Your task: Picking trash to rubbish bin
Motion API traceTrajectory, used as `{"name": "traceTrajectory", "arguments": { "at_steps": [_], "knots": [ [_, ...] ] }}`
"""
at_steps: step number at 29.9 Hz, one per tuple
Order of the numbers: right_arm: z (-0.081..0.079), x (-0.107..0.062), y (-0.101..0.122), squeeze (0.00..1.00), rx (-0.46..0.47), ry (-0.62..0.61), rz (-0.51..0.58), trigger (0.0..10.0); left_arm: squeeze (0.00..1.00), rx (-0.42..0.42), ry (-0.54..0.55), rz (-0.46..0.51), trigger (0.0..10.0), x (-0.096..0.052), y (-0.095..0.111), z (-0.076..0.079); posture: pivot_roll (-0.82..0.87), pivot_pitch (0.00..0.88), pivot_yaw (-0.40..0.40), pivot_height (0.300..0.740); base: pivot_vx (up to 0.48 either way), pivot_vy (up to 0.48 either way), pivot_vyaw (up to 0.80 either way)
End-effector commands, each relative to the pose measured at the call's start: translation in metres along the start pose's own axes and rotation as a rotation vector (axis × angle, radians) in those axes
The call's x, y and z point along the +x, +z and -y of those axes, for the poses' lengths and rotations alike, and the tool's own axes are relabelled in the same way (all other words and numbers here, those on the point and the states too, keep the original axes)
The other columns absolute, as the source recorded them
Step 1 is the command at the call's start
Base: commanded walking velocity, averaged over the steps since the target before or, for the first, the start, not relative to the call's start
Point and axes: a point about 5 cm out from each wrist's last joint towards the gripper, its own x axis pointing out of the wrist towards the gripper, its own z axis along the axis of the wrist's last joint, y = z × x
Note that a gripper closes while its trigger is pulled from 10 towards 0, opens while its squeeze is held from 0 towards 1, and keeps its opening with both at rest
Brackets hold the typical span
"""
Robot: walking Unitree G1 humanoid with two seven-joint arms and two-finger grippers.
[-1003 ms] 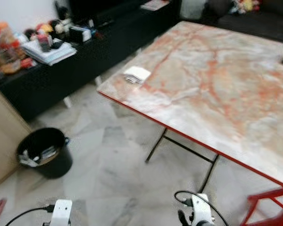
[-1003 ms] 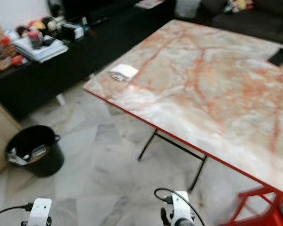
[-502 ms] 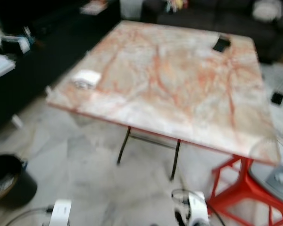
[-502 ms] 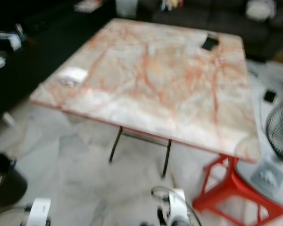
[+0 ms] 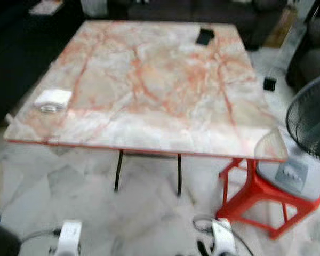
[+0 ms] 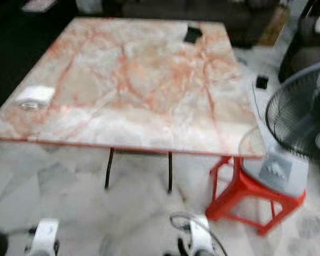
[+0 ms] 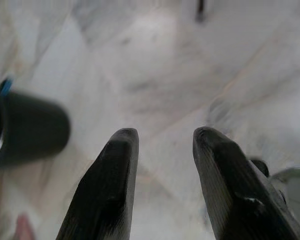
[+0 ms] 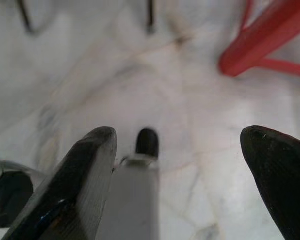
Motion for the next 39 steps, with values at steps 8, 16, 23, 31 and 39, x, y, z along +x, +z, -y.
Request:
{"name": "traceTrajectory", "arguments": {
  "at_steps": [8,16,23,31,39],
  "knots": [
    [-0.006,-0.001,-0.009,0.0,0.013,0.012,-0.024,10.0,0.0,0.01,0.002,-0.049,10.0,-0.004,-0.016,-0.003,0.13,0.142,0.014,0.74,0.0,0.0,-0.77],
    [-0.012,0.001,0.002,0.0,0.008,0.032,0.039,10.0,0.0,0.021,-0.007,0.045,10.0,0.0,0.005,0.0,0.13,0.143,0.02,0.74,0.0,0.0,-0.19],
    [-0.015,0.003,0.038,0.0,-0.074,0.096,0.193,10.0,0.0,-0.067,0.098,0.26,10.0,0.0,0.04,-0.007,0.13,0.124,0.026,0.74,0.0,0.0,0.0],
    [-0.006,-0.001,0.065,0.0,-0.112,0.13,0.346,10.0,0.0,-0.031,0.146,0.438,10.0,-0.018,0.04,-0.016,0.13,0.119,0.01,0.74,0.0,0.0,0.0],
    [-0.009,-0.015,0.106,0.0,-0.194,0.184,0.609,10.0,0.0,0.003,0.188,0.691,10.0,-0.05,0.079,-0.01,0.12,0.106,-0.006,0.74,0.0,0.0,0.0]
  ]
}}
